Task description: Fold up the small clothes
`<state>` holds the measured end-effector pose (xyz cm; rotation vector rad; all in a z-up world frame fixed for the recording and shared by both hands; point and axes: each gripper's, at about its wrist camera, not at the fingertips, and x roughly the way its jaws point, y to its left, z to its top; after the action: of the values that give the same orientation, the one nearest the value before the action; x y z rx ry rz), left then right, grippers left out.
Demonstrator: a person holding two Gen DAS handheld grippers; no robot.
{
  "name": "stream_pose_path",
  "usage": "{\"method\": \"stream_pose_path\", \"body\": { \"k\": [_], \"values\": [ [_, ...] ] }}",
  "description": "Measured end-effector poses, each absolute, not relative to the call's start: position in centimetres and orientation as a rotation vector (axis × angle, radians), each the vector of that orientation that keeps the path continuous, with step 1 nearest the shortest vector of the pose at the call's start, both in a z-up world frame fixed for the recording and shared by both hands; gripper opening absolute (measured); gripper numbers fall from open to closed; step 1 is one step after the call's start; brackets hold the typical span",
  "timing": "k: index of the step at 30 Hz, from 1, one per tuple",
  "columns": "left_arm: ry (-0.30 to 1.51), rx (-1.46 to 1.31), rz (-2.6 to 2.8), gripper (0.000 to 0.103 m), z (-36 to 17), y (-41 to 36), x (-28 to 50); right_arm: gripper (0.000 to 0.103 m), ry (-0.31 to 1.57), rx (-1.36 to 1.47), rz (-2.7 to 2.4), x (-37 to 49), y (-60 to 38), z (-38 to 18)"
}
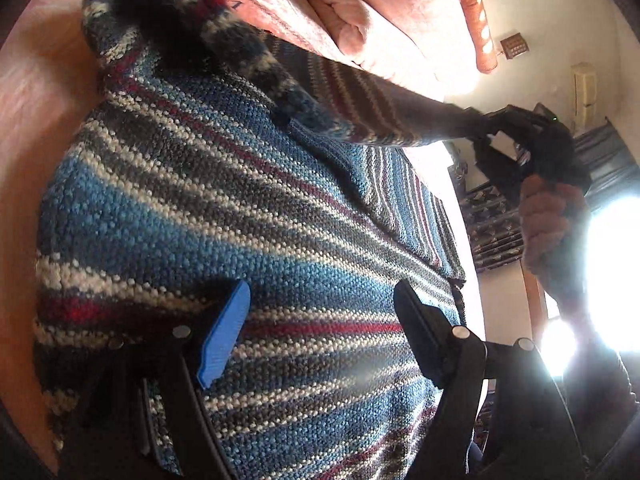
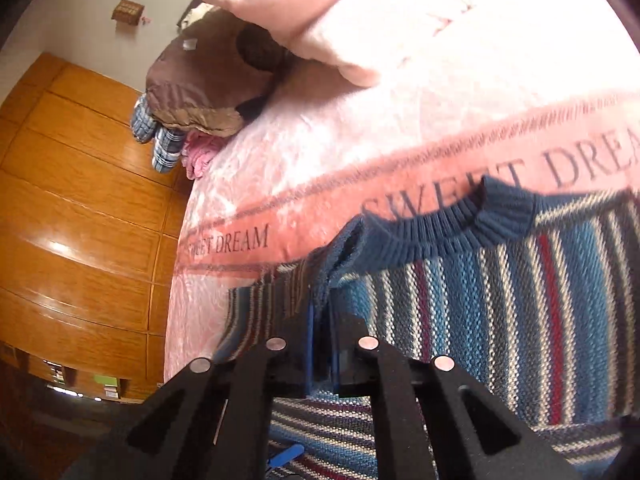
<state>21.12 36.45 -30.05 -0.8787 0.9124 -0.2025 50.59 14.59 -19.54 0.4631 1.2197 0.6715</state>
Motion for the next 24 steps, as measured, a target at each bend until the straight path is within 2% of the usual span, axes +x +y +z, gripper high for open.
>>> {"method": "stream_pose_path", "body": {
  "k": [6, 10, 15, 24],
  "values": [
    [0.907, -0.892, -0.206, 0.071, -30.1, 36.6, 20.7, 0.006, 1.128, 0.411, 0.653, 51.7, 11.8, -13.2],
    [0.907, -0.896, -0.208, 0.07, -30.1, 36.8, 20.9, 0.006, 1.115, 0.416, 0.616, 52.2, 8.6, -12.3],
    [0.912, -0.889, -0.209, 0.068, -29.9, 36.9, 21.0, 0.006, 1.144, 0.447, 0.577, 52.2, 4.6, -14.7],
    [0.901, -0.883, -0.218, 0.066, -28.2, 37.1, 21.3, 0.006, 1.225, 0.513, 0.506, 50.8, 0.0, -23.1]
  ]
}}
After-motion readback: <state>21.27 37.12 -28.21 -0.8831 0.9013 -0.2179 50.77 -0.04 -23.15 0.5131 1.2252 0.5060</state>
